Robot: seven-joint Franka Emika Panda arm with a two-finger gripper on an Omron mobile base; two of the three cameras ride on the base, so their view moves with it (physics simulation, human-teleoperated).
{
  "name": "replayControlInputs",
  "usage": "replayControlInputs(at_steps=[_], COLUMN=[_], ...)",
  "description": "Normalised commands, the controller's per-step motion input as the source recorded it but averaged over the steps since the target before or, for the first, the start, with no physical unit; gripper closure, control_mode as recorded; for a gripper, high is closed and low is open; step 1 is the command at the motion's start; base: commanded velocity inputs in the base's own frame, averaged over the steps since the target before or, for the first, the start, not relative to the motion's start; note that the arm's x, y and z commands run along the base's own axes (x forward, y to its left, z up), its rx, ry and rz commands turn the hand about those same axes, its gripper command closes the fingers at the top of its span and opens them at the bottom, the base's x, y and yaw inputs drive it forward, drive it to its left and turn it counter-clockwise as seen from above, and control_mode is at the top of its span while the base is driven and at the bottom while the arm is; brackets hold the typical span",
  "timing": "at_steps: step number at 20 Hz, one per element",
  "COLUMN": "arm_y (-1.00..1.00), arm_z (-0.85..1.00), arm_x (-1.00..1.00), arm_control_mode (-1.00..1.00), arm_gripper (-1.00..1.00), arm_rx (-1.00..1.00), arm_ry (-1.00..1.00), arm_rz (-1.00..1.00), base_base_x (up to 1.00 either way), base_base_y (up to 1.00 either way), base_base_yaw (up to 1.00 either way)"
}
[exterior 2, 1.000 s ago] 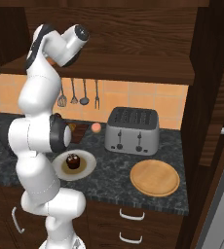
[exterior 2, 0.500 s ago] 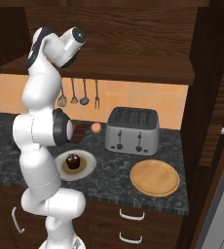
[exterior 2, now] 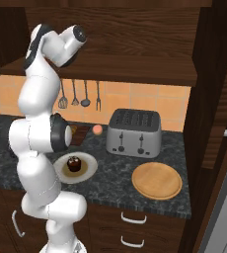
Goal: From the different types of pastries on the counter, select a croissant and place it on the cutting board. Then retrieve a jar of jam from the cabinet and place it alongside the croissant on the cutting board.
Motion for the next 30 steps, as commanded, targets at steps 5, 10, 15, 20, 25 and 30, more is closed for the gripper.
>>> replayControlInputs(at_steps=[5, 10, 15, 20, 25, 30], arm_y=[-0.29, -0.09, -0.10, -0.36, -0.23, -0.04], arm_z=[0.36, 0.30, 0.39, 0.04, -0.08, -0.01], arm_x=[-1.00, -1.00, -1.00, -1.00, -1.00, -1.00], arm_control_mode=[-1.00, -1.00, -1.00, -1.00, -1.00, -1.00], arm_gripper=[1.00, 1.00, 1.00, 1.00, 1.00, 1.00], arm_rx=[0.19, 0.04, 0.01, 0.03, 0.00, 0.00], arm_ry=[-0.03, 0.04, 0.05, 0.00, 0.00, 0.04], arm_rz=[-0.09, -0.23, -0.24, -0.20, -0.20, -0.26], base_base_x=[0.00, 0.00, 0.00, 0.00, 0.00, 0.00], base_base_y=[0.00, 0.00, 0.00, 0.00, 0.00, 0.00], base_base_yaw=[0.00, 0.00, 0.00, 0.00, 0.00, 0.00])
